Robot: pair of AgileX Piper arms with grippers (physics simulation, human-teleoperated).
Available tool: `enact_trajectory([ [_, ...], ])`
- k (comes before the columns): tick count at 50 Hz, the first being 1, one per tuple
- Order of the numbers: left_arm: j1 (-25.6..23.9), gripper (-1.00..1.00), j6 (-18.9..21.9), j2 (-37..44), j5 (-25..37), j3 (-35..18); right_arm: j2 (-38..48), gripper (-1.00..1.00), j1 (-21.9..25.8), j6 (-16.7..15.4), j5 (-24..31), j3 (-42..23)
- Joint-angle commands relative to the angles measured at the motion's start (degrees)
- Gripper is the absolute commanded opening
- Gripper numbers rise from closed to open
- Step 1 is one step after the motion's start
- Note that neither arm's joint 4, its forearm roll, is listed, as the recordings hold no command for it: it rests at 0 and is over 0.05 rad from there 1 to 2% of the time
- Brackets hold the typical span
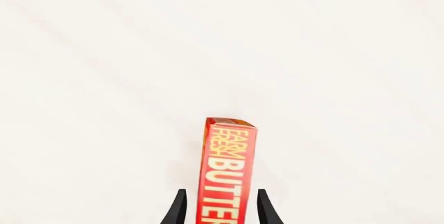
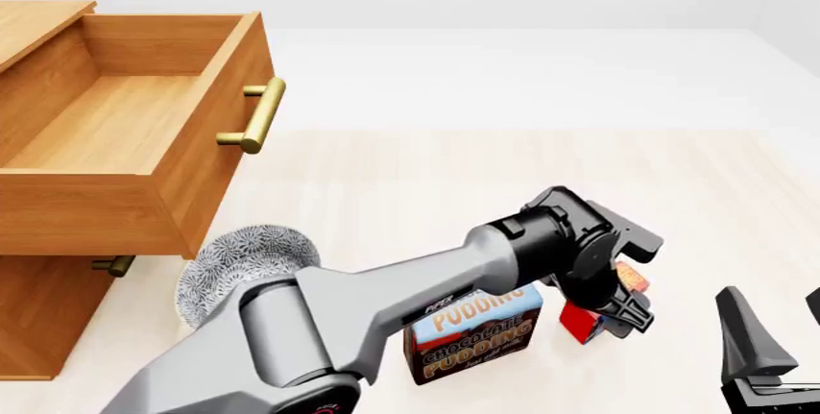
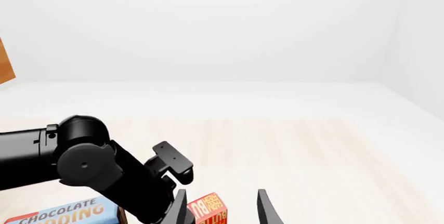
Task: Put the butter at the back in the top drawer of the cabinet and close it.
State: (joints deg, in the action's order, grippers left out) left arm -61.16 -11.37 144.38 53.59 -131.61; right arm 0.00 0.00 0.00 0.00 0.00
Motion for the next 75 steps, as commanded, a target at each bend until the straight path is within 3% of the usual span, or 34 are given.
enact_trajectory([
  [1, 0.3, 1.0, -0.1, 1.1, 0.4, -1.2, 0.0, 1.0, 0.0, 0.0, 0.0, 0.0],
  [15, 0.4, 1.0, -0.2, 3.9, 1.8, -3.9, 0.0, 1.0, 0.0, 0.0, 0.0, 0.0],
  [16, 0.6, -1.0, 0.1, 4.2, 2.1, -4.3, 0.0, 1.0, 0.0, 0.0, 0.0, 0.0],
  [31, -1.1, -1.0, -0.1, 3.7, 1.1, -3.1, 0.0, 1.0, 0.0, 0.0, 0.0, 0.0],
  [32, -1.8, -1.0, -0.3, 1.8, -0.9, -1.4, 0.0, 1.0, 0.0, 0.0, 0.0, 0.0],
  [33, -3.7, -1.0, -3.0, -1.9, -5.1, 3.2, 0.0, 1.0, 0.0, 0.0, 0.0, 0.0],
  [36, -4.3, -1.0, -4.3, -4.5, -5.3, 3.6, 0.0, 1.0, 0.0, 0.0, 0.0, 0.0],
  [45, -3.0, -1.0, -1.3, -3.8, -3.1, -0.1, 0.0, 1.0, 0.0, 0.0, 0.0, 0.0],
  [70, -0.9, -1.0, 1.6, -8.9, -0.9, -0.4, 0.0, 1.0, 0.0, 0.0, 0.0, 0.0],
  [75, -0.6, -1.0, 2.6, -11.3, -1.1, 1.6, 0.0, 1.0, 0.0, 0.0, 0.0, 0.0],
])
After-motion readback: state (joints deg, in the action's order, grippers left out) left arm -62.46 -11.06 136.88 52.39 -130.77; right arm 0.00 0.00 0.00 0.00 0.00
